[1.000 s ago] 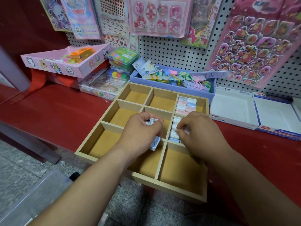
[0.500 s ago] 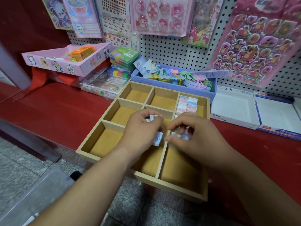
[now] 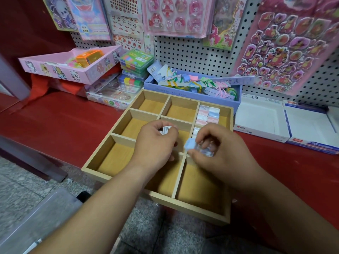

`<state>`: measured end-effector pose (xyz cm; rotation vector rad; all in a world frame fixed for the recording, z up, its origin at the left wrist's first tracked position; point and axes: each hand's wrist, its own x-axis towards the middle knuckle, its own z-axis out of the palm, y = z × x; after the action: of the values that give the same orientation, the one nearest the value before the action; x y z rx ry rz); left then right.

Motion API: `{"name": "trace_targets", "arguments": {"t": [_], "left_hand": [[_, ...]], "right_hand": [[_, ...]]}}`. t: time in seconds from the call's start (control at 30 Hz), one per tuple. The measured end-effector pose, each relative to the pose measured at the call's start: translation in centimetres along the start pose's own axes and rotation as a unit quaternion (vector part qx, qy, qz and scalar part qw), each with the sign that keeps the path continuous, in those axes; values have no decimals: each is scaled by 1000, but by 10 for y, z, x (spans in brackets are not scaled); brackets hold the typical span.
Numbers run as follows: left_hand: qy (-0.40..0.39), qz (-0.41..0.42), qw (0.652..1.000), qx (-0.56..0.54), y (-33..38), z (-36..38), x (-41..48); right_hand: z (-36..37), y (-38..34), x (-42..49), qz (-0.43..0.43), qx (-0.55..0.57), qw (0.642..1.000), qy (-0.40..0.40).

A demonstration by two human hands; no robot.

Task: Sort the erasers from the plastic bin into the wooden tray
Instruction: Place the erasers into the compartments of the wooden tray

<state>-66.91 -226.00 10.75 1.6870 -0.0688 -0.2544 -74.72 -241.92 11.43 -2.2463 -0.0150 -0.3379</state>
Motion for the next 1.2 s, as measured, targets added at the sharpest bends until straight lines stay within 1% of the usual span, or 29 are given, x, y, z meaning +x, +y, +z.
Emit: {"name": "trace_targets", "arguments": {"t": [0.07, 0.17, 0.23, 0.33, 0.47, 0.57, 0.73, 0.8, 0.87, 0.97, 1.1, 1.2], "left_hand": [[-7, -7, 1000, -3, 1, -2, 0], [-40, -13, 999, -5, 3, -3, 0], [-56, -12, 998, 3, 3, -2, -1], [-62, -6, 998, 18, 3, -1, -2], [-80, -4, 996, 30, 3, -4, -3], [-101, -9, 995, 12, 5, -5, -3], [-113, -19, 993, -9, 7, -8, -3], [-118, -22, 993, -10, 8, -9, -2], [-134, -27, 991, -10, 10, -10, -4], [-175, -30, 984, -9, 12, -10, -7], [-193, -30, 981, -21, 14, -9, -10], [-168, -30, 985, -33, 15, -11, -9]], "right_hand": [[-13, 12, 2, 40, -22, 999, 9], [-26, 25, 4, 83, -116, 990, -6], [-26, 27, 5, 106, -158, 982, -21], [-20, 26, 9, 119, -217, 969, -18], [-12, 25, 15, 134, -266, 955, 5], [-10, 25, 16, 133, -290, 948, -2], [-16, 24, 13, 109, -246, 963, -2], [-16, 22, 10, 62, -186, 980, 17], [-14, 14, 6, -7, -114, 993, 22], [-7, 5, 3, -91, -64, 994, 13], [0, 8, 5, -106, -50, 993, 28], [-4, 14, 5, -78, -42, 996, 24]]}}
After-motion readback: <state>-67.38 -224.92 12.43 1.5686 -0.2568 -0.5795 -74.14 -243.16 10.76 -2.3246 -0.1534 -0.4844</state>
